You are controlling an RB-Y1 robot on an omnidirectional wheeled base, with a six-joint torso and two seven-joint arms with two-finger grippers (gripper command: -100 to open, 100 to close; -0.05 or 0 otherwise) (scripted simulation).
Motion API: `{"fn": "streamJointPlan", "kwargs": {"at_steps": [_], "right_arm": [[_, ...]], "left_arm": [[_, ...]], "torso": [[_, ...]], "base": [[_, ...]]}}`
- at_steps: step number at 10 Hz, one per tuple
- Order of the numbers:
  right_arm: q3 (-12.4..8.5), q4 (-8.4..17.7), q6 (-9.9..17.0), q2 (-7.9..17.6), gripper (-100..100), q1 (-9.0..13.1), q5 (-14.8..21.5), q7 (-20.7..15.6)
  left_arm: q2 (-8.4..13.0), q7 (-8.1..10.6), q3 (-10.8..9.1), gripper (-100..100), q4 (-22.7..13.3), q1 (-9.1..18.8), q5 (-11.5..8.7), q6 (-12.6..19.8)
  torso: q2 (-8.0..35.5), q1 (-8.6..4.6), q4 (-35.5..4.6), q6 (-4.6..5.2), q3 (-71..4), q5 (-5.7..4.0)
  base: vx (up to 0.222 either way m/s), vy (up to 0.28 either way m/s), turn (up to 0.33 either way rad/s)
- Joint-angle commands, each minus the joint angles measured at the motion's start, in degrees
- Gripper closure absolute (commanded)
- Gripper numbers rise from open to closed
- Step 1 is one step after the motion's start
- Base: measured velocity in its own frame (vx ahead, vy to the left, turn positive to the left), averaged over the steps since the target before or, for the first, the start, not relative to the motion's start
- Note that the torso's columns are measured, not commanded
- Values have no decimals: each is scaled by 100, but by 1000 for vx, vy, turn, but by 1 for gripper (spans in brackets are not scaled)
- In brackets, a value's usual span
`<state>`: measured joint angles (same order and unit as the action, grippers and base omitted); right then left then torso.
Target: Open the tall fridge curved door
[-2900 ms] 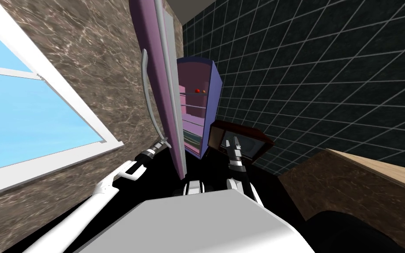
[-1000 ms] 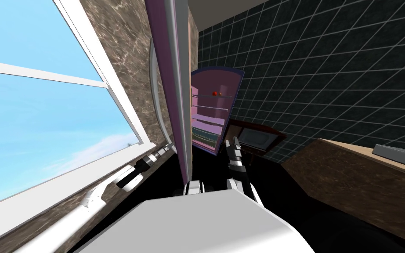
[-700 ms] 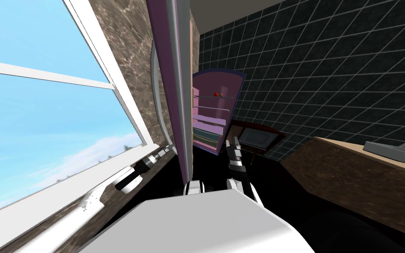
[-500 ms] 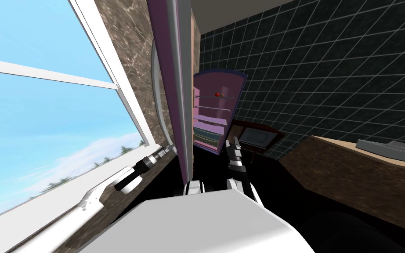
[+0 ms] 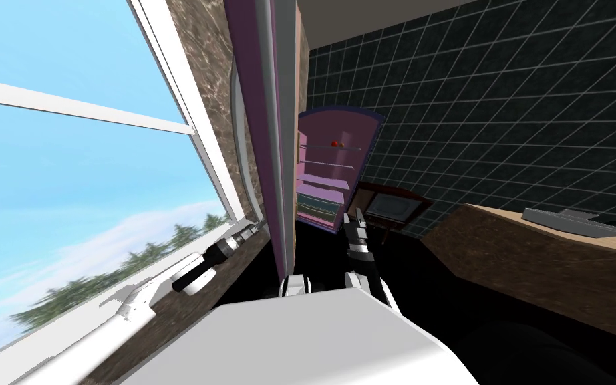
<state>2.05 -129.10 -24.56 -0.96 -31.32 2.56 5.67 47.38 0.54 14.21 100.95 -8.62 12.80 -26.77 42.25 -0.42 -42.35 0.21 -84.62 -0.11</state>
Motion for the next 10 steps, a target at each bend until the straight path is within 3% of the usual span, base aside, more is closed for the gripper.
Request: {"fn": "streamJointPlan", "kwargs": {"at_steps": [1, 2, 4, 7, 8, 9, 10], "right_arm": [[-1, 0, 0, 1, 0, 0, 0, 0], [0, 0, 0, 0, 0, 0, 0, 0], [3, 0, 0, -3, 0, 0, 0, 0], [2, 0, 0, -3, 0, 0, 0, 0], [2, 0, 0, -2, 0, -1, 0, 0], [2, 0, 0, -2, 0, 0, 0, 0], [2, 0, 0, -2, 0, 0, 0, 0]], "left_arm": [[47, 43, 61, 100, 57, 9, -9, -116], [203, 131, -35, -100, 167, 8, -65, -2], [441, 309, -104, -100, 390, 20, -154, 115], [837, 605, -220, -100, 762, 40, -302, 310], [758, 532, -192, -100, 674, 31, -271, 275], [773, 558, -197, 0, 688, 35, -277, 295], [771, 556, -196, 0, 686, 35, -276, 293]], "torso": [[20, 15, 2, 8, 12, 6], [30, -1, 4, -4, 20, 6], [13, -34, 4, -19, 11, -11], [9, 49, 2, -20, 8, 12], [14, 51, -2, -19, 11, 12], [16, 49, 1, -19, 13, 13], [11, 46, 3, -21, 11, 12]], "base": [[-9, 259, -48], [-2, 101, 58], [7, -53, 73], [6, -44, 57], [2, -10, 19], [0, 0, 0], [0, 0, 0]]}}
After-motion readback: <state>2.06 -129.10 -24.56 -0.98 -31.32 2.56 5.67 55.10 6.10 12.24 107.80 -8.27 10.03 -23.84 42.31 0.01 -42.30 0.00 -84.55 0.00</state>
